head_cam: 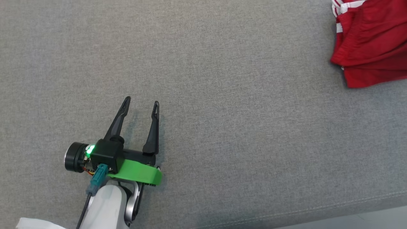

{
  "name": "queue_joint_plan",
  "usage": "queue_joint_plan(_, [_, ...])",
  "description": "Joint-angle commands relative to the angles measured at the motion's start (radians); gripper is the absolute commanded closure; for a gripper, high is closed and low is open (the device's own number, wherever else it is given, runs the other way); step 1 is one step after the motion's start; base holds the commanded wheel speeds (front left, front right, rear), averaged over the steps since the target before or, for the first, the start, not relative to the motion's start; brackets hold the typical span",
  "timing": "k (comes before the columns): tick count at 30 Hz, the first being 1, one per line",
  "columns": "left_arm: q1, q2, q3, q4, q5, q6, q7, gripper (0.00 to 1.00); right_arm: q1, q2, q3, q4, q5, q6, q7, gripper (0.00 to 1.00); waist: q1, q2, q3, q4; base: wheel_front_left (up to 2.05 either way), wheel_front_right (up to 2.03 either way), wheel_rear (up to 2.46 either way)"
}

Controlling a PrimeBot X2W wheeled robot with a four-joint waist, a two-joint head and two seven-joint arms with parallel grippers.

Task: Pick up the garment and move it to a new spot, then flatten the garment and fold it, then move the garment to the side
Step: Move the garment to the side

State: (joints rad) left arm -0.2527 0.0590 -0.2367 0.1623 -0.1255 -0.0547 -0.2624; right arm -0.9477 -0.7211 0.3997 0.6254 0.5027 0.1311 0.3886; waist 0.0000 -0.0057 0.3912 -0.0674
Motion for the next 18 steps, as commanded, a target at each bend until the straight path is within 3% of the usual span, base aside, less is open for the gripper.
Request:
queue_joint_plan(1, [-0.018,0.01,-0.003,-0.002,0.006,-0.007,-0.002,0.0,-0.025,-0.01,-0.006,0.028,-0.01,-0.001,-0.02,1.0,0.0,0.0057,0.027,0.023,0.0,0.0,0.0])
queue_joint_plan(18, [-0.041,0.027,-0.033,-0.013,0.024,0.0,0.004,0.0,-0.114,-0.033,-0.05,0.283,-0.129,-0.001,-0.182,1.0,0.0,0.0057,0.105,0.057,0.0,0.0,0.0])
